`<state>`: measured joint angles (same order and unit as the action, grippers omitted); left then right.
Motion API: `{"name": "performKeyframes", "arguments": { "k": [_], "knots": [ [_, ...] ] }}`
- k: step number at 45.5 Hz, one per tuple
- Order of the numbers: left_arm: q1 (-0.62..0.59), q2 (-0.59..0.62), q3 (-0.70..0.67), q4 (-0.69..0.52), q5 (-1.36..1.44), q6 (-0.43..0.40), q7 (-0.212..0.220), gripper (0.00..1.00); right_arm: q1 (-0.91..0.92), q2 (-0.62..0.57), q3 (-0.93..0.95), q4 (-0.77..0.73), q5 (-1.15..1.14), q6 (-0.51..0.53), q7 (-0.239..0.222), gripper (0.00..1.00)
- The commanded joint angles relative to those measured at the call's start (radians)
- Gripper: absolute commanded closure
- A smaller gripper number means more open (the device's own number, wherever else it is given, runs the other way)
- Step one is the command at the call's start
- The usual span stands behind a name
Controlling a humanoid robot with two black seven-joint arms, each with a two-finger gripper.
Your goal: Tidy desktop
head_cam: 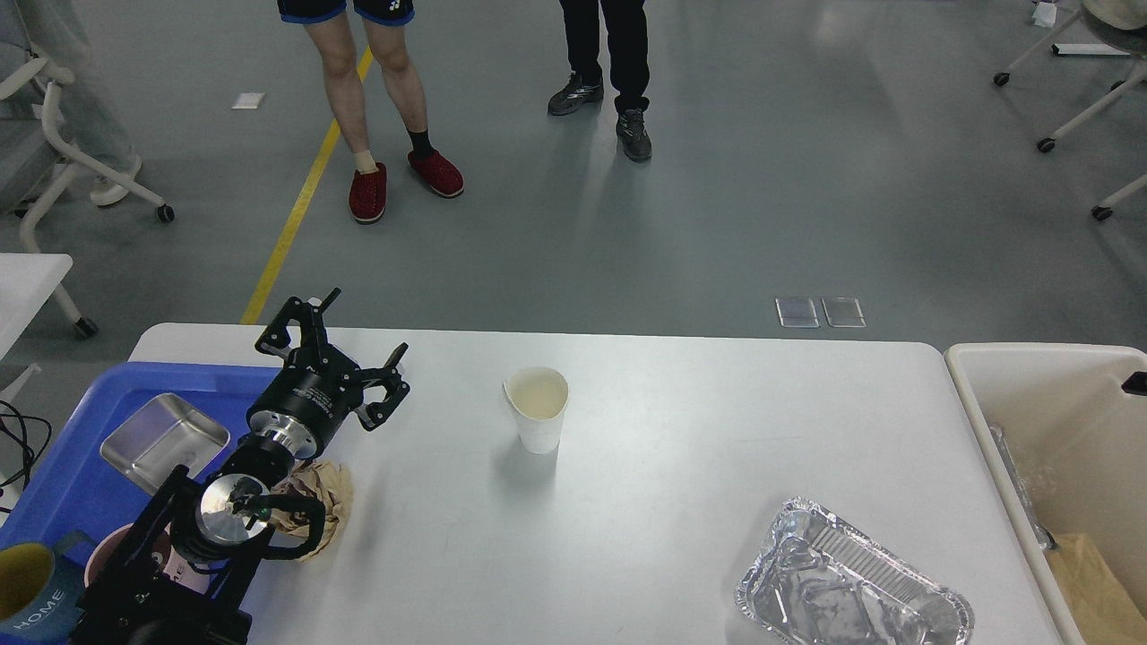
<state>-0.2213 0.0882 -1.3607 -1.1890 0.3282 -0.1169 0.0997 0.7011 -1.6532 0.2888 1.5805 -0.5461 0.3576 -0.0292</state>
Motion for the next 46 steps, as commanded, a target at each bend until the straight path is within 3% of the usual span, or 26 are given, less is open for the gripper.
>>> {"name": "performKeyframes", "arguments": {
  "k": [1,8,14,25,46],
  "knots": [
    [0.000,0.005,0.000,0.000,0.000,0.003,0.002,0.02,-0.003,-0.053,0.001,0.038,0.000,0.014,0.000,0.00],
    [0.000,0.002,0.002,0.000,0.000,0.003,0.000,0.02,-0.009,-0.122,0.001,0.056,-0.002,0.053,0.000,0.00],
    [0.000,-0.008,0.003,0.000,0.000,0.006,0.000,0.02,-0.089,-0.096,0.001,0.058,-0.009,0.041,0.000,0.00],
    [0.000,0.007,0.003,0.000,0.000,0.017,0.002,0.02,-0.261,0.107,0.001,0.053,-0.081,-0.061,0.000,0.00],
    [0.002,0.013,0.009,0.002,0.002,0.022,0.003,0.02,-0.408,0.501,0.001,-0.059,-0.250,-0.223,0.000,0.00]
  ]
}}
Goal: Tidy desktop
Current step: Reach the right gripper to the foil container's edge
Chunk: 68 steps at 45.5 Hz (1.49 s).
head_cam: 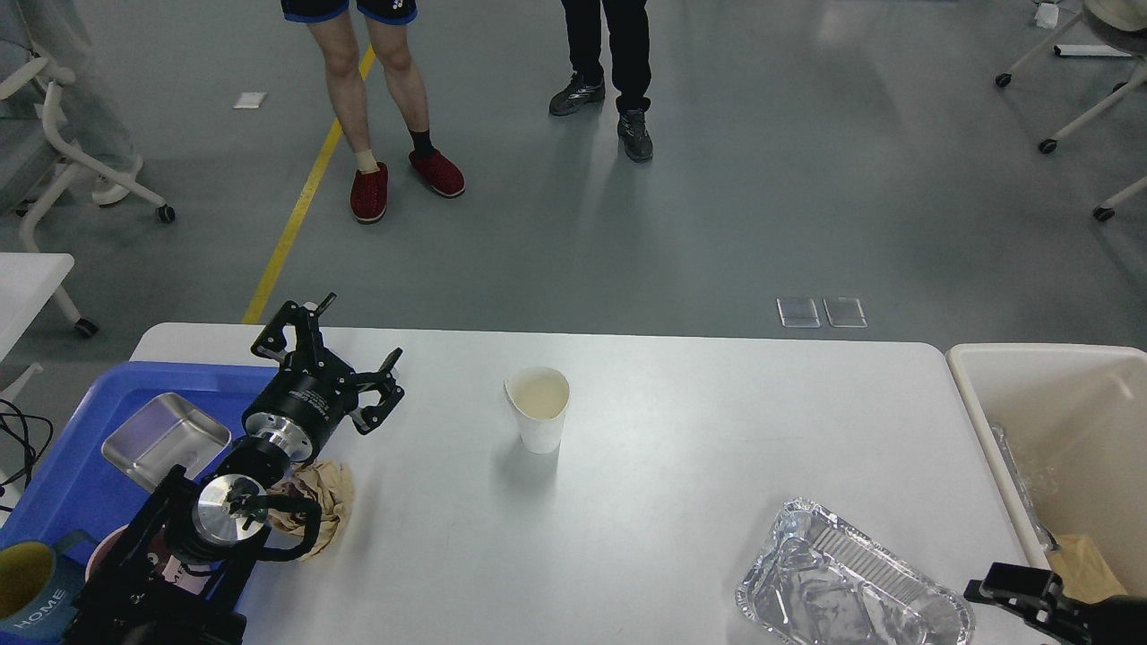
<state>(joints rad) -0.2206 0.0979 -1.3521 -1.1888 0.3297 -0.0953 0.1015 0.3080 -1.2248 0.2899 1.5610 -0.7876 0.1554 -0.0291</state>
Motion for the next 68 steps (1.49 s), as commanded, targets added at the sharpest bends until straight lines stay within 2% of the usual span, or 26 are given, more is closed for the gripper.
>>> {"name": "performKeyframes", "arguments": {
  "k": [1,13,17,22,23,27,32,68],
  "knots": [
    [0.001,0.005,0.001,0.002,0.000,0.000,0.000,0.02,-0.015,0.085,0.000,-0.050,-0.009,-0.023,0.000,0.00],
    [0.001,0.019,0.001,0.002,0.000,0.000,0.001,0.02,-0.052,0.214,0.000,-0.127,-0.067,-0.054,0.003,0.00],
    [0.001,0.019,0.002,0.002,0.000,0.000,0.001,0.02,-0.053,0.234,0.000,-0.131,-0.078,-0.060,0.005,0.06],
    [0.001,0.019,0.002,0.002,0.000,0.000,0.001,0.02,-0.060,0.249,0.000,-0.131,-0.078,-0.073,0.005,0.25],
    [0.001,0.019,0.002,0.002,0.002,0.002,0.001,0.02,-0.063,0.252,0.000,-0.131,-0.078,-0.076,0.005,0.32],
    [0.001,0.019,0.002,0.002,0.002,0.002,0.001,0.02,-0.079,0.257,0.000,-0.131,-0.076,-0.077,0.005,0.74],
    [0.001,0.020,0.002,0.002,0.002,0.002,0.001,0.02,-0.087,0.257,-0.002,-0.131,-0.076,-0.077,0.008,1.00],
    [0.001,0.025,0.002,0.002,0.003,0.000,-0.008,0.02,-0.035,0.262,0.003,-0.130,-0.134,-0.080,0.015,1.00]
  ]
}}
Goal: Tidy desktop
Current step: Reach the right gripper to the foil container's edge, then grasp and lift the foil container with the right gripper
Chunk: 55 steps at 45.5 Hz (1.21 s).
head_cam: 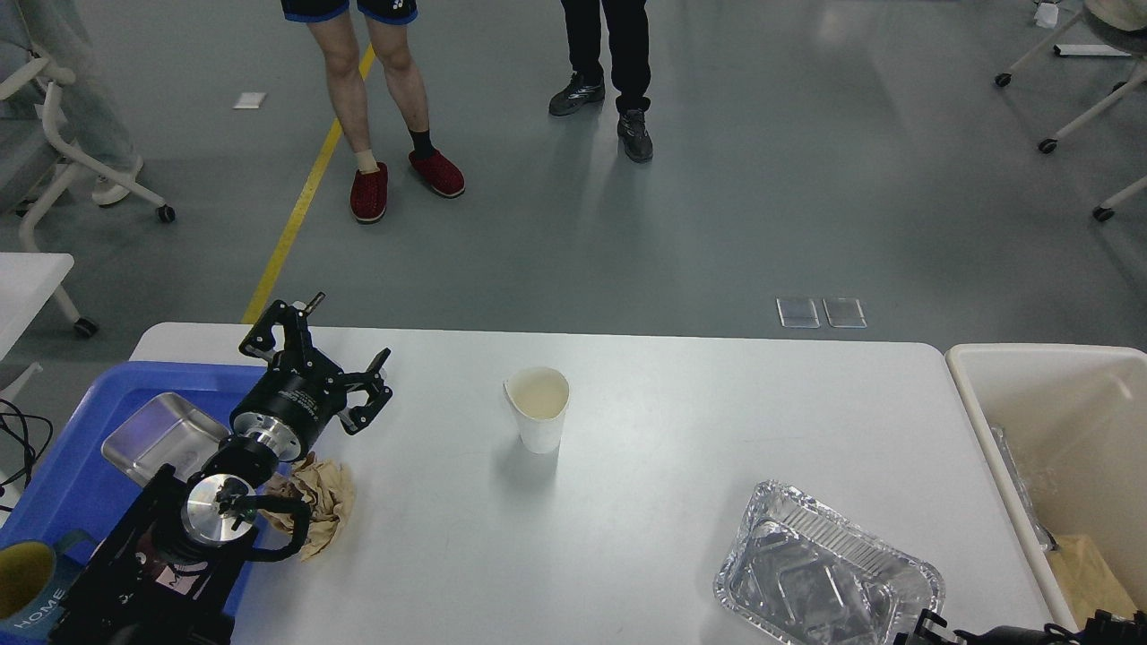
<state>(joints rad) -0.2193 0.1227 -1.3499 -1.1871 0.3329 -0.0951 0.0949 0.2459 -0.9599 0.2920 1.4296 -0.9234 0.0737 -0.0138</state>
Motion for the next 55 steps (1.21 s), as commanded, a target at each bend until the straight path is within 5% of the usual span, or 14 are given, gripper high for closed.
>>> {"name": "performKeyframes", "arguments": {
  "k": [1,19,35,55],
  "knots": [
    [0.000,0.000,0.000,0.000,0.000,0.000,-0.003,0.02,0.035,-0.006,0.001,0.000,0.001,0.003,0.000,1.00],
    [0.000,0.000,0.000,0.000,0.000,-0.002,-0.003,0.02,0.328,-0.091,-0.002,-0.005,0.015,0.173,-0.024,1.00],
    [0.009,-0.002,0.000,0.000,0.000,-0.002,-0.001,0.02,0.588,-0.036,-0.092,-0.084,0.261,0.268,-0.202,1.00],
    [0.012,0.000,0.008,0.000,0.002,-0.002,-0.003,0.02,0.981,0.207,-0.461,-0.163,0.305,0.267,-0.209,1.00]
  ]
}}
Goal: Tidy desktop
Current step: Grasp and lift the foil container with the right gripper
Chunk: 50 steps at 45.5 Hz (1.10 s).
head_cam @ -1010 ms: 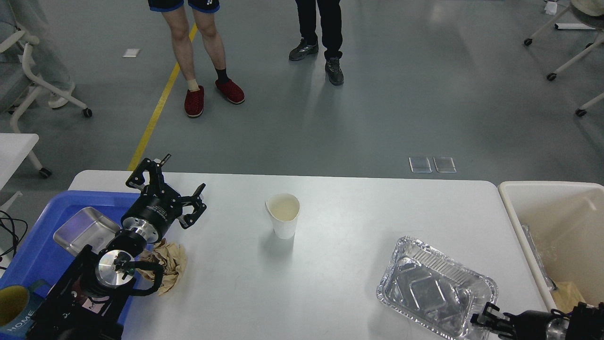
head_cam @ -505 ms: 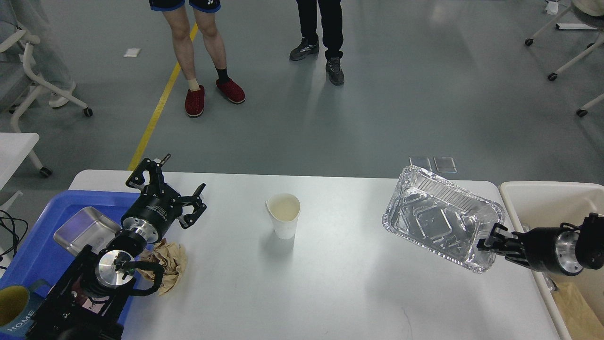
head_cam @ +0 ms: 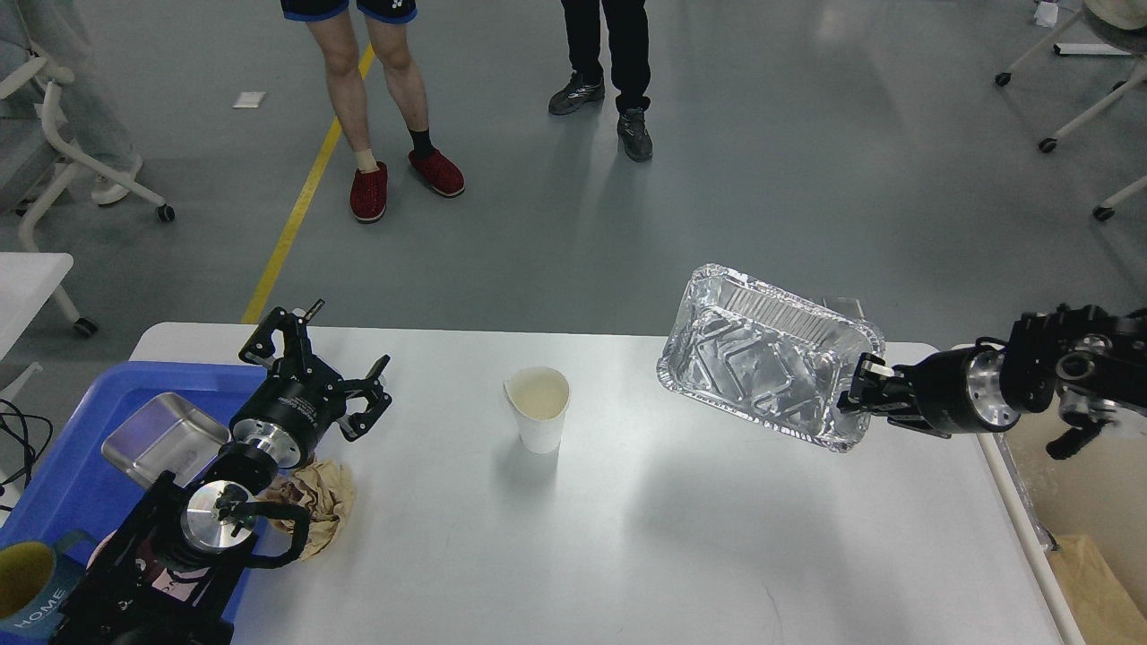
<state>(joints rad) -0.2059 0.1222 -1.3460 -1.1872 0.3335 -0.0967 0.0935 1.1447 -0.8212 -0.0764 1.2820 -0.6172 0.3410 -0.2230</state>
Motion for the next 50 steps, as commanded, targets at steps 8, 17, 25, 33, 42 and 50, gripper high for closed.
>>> {"name": "performKeyframes", "arguments": {
  "k": [8,17,25,33,42,50],
  "knots": [
    [0.000,0.004,0.004,0.000,0.001,0.000,-0.001,0.02,0.200,0.165,-0.209,-0.023,0.002,0.000,0.001,1.00],
    [0.002,0.005,0.010,0.000,0.018,0.000,-0.002,0.02,0.260,0.261,-0.233,-0.084,0.083,0.015,-0.001,1.00],
    [0.008,0.027,0.027,0.000,0.041,-0.005,-0.003,0.02,0.265,0.304,-0.233,-0.141,0.149,0.044,-0.004,1.00],
    [0.006,0.036,0.065,0.000,0.058,-0.005,-0.006,0.02,0.265,0.312,-0.233,-0.150,0.163,0.044,-0.022,1.00],
    [0.003,0.031,0.074,0.000,0.099,-0.003,-0.006,0.02,0.265,0.310,-0.235,-0.150,0.163,0.044,-0.024,1.00],
    [-0.003,0.037,0.073,-0.005,0.101,0.014,0.011,0.02,0.263,0.310,-0.233,-0.150,0.163,0.043,-0.024,1.00]
  ]
}}
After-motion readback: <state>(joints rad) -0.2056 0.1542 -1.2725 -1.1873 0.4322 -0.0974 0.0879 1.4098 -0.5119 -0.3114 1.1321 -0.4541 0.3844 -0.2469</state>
